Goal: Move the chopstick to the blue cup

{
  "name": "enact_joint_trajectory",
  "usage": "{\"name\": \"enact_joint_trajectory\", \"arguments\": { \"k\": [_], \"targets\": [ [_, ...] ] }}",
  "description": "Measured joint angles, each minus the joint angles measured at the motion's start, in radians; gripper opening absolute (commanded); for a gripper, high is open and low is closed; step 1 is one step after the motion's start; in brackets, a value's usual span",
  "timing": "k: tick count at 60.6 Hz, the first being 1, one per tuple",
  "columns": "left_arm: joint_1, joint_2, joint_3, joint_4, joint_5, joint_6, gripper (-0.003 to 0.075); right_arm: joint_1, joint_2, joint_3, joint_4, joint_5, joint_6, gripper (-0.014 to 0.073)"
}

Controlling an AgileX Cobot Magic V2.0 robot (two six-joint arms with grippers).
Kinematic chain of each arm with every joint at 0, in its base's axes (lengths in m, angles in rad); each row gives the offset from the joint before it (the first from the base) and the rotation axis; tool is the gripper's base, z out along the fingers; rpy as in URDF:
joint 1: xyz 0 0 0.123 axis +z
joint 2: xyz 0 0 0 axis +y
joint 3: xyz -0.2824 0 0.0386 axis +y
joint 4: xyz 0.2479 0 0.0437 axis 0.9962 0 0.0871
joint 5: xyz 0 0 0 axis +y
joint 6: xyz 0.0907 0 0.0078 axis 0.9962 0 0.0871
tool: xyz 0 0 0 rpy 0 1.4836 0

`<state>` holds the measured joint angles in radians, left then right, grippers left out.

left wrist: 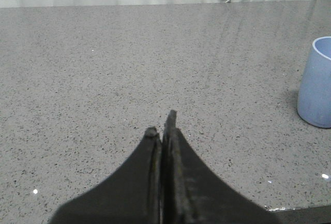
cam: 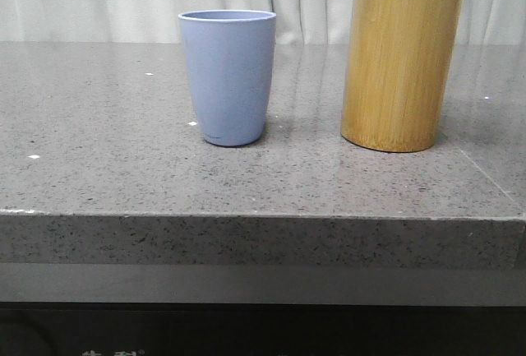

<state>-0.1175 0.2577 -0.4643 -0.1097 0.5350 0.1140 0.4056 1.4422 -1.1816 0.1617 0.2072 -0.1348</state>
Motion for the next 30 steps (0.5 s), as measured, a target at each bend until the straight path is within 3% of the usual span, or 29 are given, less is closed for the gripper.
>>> {"name": "enact_joint_trajectory", "arguments": {
  "k": [10,15,22,30],
  "targets": [
    [0.000,0.000,0.000,0.000,0.000,0.000,-0.0019,0.000,0.002,-0.003,-0.002,-0.007,-0.002,0.0167],
    [0.000,0.000,0.000,0.000,0.000,0.000,-0.0019,0.000,0.002,-0.003,-0.002,-0.009,-0.002,0.0073],
    [0.000,0.000,0.000,0.000,0.000,0.000,-0.0019,0.000,0.002,-0.003,-0.002,-0.009,-0.002,-0.0021],
    [0.000,0.000,0.000,0.000,0.000,0.000,-0.0019,0.000,-0.001,-0.003,-0.002,-0.009,-0.002,-0.0052]
  ]
}}
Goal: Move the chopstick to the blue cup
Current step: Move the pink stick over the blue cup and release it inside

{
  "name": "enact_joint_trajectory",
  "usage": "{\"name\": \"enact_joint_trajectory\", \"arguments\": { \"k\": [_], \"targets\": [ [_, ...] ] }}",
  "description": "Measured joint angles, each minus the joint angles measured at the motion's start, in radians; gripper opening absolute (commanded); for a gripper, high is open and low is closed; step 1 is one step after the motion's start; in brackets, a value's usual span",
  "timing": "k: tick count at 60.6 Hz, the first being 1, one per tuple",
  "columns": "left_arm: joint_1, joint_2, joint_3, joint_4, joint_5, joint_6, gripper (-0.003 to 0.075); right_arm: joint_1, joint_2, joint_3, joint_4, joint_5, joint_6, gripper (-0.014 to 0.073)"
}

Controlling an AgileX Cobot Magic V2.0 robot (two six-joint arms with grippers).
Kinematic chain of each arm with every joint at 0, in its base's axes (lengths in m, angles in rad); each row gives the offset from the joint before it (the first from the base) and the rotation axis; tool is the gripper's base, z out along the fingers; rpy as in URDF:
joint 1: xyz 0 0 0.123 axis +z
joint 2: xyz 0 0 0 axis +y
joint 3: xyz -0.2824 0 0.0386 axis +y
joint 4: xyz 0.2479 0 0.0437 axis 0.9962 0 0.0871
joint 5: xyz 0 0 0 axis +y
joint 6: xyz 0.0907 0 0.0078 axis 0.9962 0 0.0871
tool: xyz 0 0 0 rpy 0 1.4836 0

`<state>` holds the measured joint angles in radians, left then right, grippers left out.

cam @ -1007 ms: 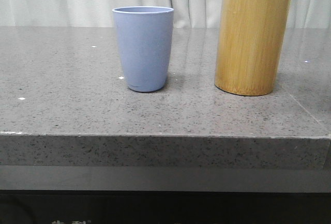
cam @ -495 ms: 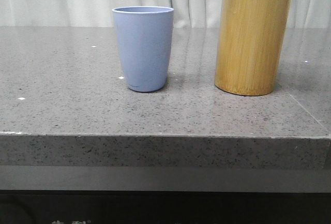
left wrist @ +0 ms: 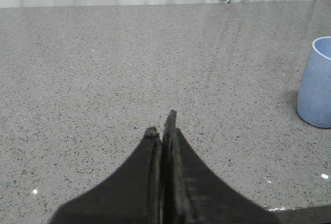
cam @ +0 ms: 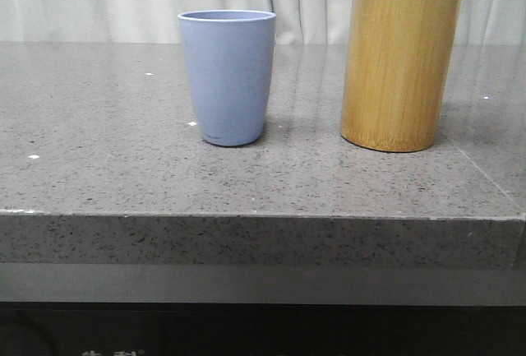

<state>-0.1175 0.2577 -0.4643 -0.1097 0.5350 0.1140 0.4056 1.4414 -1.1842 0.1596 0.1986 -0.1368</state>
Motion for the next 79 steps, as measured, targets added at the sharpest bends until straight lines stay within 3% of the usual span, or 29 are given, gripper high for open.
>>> {"name": "enact_joint_trajectory", "arguments": {
  "k": [27,37,57,70,79],
  "targets": [
    [0.000,0.000,0.000,0.000,0.000,0.000,-0.0019,0.004,-0.233,-0.029,0.000,-0.127,0.000,-0.0015],
    [0.000,0.000,0.000,0.000,0.000,0.000,-0.0019,0.079,-0.262,-0.089,0.000,-0.174,0.000,-0.0015],
    [0.000,0.000,0.000,-0.002,0.000,0.000,-0.0019,0.273,-0.091,-0.115,0.000,-0.283,0.000,-0.0013],
    [0.000,0.000,0.000,-0.002,0.000,0.000,-0.0019,0.300,0.047,-0.115,0.000,-0.288,0.000,-0.0007],
    [0.000,0.000,0.002,-0.002,0.000,0.000,-0.0019,0.300,0.096,-0.115,0.000,-0.272,0.000,0.0122]
  ]
}}
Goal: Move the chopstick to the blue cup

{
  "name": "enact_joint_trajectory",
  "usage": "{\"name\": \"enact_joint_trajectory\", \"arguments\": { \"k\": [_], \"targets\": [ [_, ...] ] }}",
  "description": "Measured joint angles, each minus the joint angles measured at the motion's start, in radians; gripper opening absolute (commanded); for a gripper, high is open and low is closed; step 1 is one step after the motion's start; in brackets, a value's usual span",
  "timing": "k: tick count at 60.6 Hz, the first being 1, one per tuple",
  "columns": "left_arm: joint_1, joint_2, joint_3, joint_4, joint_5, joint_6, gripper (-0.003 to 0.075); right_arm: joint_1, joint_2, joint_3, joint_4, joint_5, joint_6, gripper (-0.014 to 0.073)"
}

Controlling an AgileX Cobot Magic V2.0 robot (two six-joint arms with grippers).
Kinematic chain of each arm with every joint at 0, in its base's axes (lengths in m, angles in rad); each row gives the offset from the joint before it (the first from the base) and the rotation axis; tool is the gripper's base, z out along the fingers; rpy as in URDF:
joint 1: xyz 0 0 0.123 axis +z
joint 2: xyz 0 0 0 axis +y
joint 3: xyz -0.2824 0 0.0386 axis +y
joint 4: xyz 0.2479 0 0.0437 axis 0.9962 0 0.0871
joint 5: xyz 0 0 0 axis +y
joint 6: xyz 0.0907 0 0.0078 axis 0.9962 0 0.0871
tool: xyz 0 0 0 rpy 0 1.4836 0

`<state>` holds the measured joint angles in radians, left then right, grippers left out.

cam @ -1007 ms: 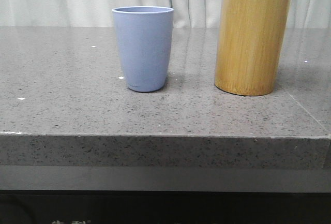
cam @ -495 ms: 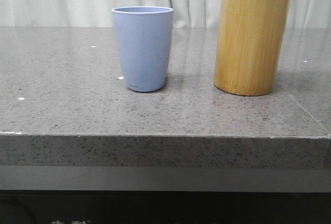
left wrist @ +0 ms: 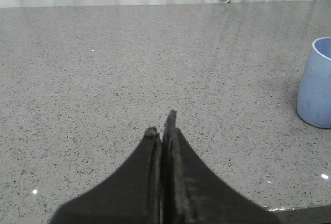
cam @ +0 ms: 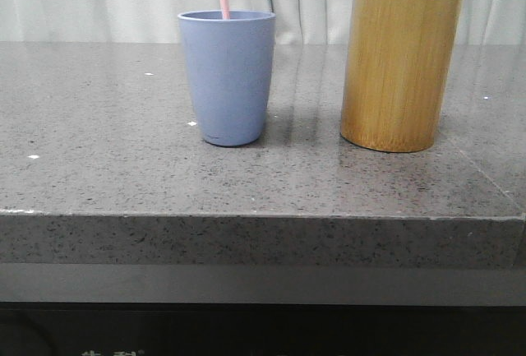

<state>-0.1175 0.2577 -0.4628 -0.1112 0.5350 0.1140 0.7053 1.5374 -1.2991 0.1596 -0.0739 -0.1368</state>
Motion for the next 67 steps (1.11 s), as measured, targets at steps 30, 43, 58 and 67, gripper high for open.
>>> {"name": "enact_joint_trajectory", "arguments": {
  "k": [30,43,58,67],
  "targets": [
    [0.000,0.000,0.000,0.000,0.000,0.000,-0.0019,-0.004,-0.081,-0.027,0.000,0.163,0.000,0.0294],
    [0.000,0.000,0.000,0.000,0.000,0.000,-0.0019,-0.117,-0.232,-0.176,0.000,0.568,0.000,0.0002],
    [0.000,0.000,0.000,0.000,0.000,0.000,-0.0019,-0.336,-0.414,-0.176,-0.006,0.906,0.029,-0.0079],
    [0.000,0.000,0.000,0.000,0.000,0.000,-0.0019,-0.412,-0.549,-0.066,-0.008,0.952,0.033,-0.0079]
  ]
}}
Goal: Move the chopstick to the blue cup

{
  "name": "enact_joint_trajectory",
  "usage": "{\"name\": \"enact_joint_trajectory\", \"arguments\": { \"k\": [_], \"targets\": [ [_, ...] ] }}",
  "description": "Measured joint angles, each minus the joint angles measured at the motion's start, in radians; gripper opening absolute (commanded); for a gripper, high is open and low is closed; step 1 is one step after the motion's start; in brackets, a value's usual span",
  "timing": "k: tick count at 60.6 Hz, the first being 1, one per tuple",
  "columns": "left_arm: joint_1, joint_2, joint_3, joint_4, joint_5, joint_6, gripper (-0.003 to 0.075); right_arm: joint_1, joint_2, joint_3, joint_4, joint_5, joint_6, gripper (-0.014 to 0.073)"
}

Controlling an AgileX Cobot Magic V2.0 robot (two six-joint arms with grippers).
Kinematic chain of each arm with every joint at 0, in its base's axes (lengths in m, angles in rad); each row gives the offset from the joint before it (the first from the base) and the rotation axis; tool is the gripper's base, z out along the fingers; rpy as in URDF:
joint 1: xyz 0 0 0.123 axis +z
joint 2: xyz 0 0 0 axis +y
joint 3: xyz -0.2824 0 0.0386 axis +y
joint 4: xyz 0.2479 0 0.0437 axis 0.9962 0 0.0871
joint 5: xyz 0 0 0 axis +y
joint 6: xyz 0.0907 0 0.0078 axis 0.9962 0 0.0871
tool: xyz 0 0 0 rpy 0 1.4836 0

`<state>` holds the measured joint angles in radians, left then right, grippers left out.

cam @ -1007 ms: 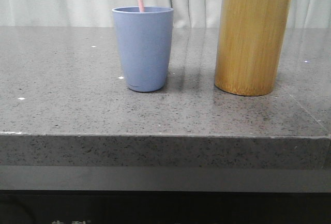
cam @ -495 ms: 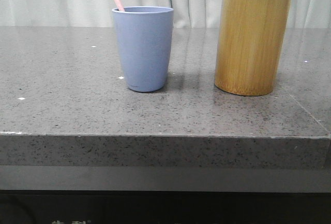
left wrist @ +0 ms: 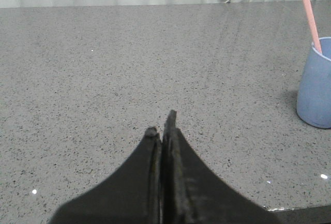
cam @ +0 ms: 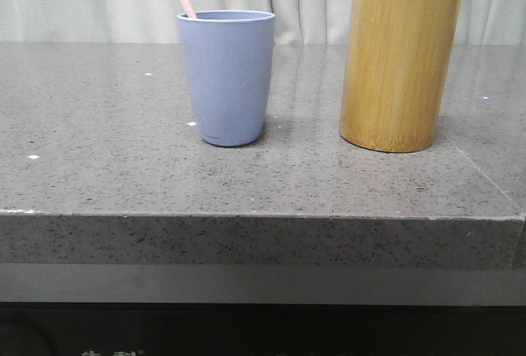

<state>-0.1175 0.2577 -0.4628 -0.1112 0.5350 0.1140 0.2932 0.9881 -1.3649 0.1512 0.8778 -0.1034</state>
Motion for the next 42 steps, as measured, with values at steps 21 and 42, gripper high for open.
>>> {"name": "enact_joint_trajectory", "arguments": {
  "k": [21,42],
  "targets": [
    [0.000,0.000,0.000,0.000,0.000,0.000,-0.0019,-0.058,-0.528,0.469,-0.023,-0.089,0.109,-0.0079],
    [0.000,0.000,0.000,0.000,0.000,0.000,-0.0019,-0.058,-0.998,0.821,-0.080,-0.168,0.120,-0.0079]
  ]
}}
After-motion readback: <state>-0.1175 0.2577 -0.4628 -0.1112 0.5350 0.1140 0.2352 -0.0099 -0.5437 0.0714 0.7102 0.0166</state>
